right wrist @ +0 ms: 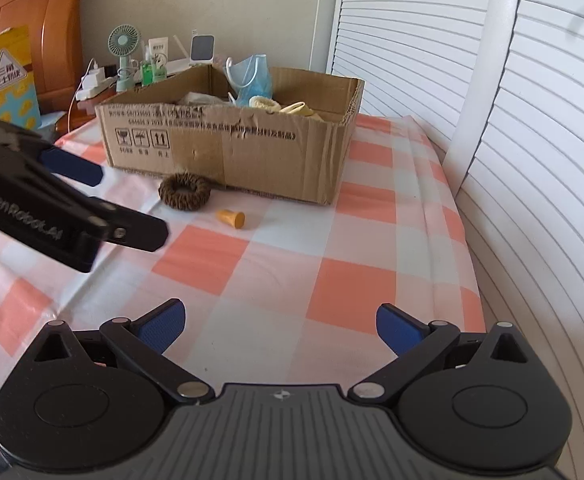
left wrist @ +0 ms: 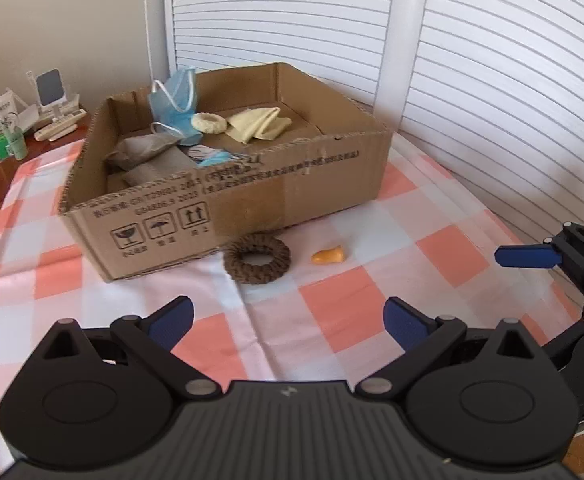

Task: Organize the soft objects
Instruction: 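Move the left gripper down to the orange earplug and close on it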

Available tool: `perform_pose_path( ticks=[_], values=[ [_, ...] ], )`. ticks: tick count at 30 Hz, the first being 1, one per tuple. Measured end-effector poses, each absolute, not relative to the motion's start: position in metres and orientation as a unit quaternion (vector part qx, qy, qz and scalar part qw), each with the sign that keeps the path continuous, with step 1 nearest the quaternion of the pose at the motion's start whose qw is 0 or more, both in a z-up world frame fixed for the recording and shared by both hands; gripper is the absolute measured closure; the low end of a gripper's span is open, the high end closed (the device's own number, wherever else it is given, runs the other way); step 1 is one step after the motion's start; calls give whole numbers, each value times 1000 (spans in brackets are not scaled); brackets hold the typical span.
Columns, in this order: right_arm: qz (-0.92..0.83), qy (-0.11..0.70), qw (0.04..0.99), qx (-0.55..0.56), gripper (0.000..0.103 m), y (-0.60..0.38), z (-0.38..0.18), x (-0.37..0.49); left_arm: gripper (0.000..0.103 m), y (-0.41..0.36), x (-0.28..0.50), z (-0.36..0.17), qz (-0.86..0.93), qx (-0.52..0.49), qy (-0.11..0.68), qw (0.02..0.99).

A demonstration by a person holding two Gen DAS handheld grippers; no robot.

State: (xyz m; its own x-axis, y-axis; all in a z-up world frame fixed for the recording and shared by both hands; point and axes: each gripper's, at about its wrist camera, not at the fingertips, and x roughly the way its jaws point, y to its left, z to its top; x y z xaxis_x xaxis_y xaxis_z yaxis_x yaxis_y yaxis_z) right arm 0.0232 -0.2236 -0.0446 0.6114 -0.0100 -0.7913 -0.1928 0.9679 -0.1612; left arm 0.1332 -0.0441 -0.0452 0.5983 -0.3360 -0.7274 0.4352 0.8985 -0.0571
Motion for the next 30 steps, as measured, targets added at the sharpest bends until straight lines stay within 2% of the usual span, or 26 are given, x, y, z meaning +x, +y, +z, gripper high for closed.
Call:
perform_pose_path(
  ticks=[6, 11, 14, 25, 30],
  values=[
    [54, 439, 887, -131, 0, -227, -53, 20, 7, -65, 140, -59, -240, 59, 397, 884],
    [55, 440, 888, -125, 0, -234, -57, 21, 29, -75, 144, -64, -259, 48, 400, 878],
    [57, 440, 888, -117, 0, -237, -58, 21, 36, -79, 147, -69, -256, 52, 402, 878],
    [59, 439, 889, -119, 0, -236, -59, 21, 39, -94, 159, -74, -231, 69, 388, 890],
    [58, 439, 889, -119, 0, -236, -59, 22, 54, -98, 163, -75, -217, 67, 381, 896]
  ],
)
